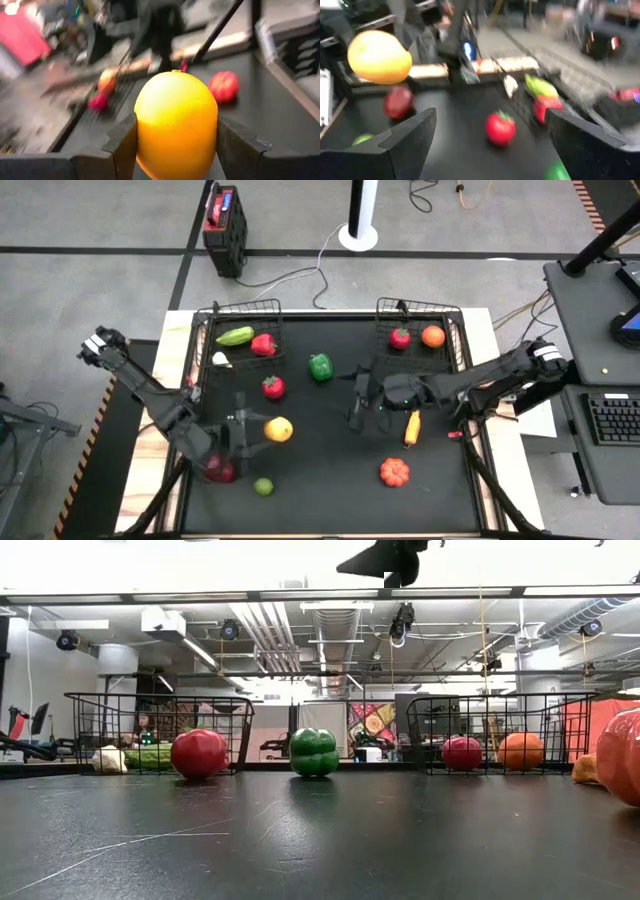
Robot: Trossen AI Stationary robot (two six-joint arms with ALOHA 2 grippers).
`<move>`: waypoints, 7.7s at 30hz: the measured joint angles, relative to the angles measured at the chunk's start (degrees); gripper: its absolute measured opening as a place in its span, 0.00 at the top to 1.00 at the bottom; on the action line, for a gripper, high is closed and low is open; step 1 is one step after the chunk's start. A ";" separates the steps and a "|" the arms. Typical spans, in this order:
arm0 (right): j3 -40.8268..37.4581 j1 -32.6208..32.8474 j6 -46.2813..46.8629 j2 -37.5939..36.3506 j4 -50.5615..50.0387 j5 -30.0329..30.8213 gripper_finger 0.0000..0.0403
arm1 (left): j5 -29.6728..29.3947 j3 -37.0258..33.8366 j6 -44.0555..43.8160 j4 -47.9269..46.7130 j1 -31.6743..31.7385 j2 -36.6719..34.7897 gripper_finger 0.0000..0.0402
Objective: Sort produce into baskets
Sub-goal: Put the lemon into the right wire basket, then put the chili pepper into the left wire basket
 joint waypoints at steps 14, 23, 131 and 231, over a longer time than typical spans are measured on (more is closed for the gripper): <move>0.83 3.73 -12.33 15.51 32.41 -11.71 0.10 | 7.06 -10.63 12.64 35.25 3.80 3.48 0.50; 10.07 3.95 -13.18 22.36 31.65 -16.60 0.10 | 7.05 -14.66 13.65 45.89 4.42 6.76 0.50; 10.57 -52.88 24.94 7.67 -67.93 -0.32 0.38 | -3.84 -11.09 -27.20 3.61 4.04 1.82 0.26; -19.12 11.58 93.41 -3.07 -57.07 -17.74 0.23 | -3.53 4.14 -30.20 -30.63 4.61 1.45 0.26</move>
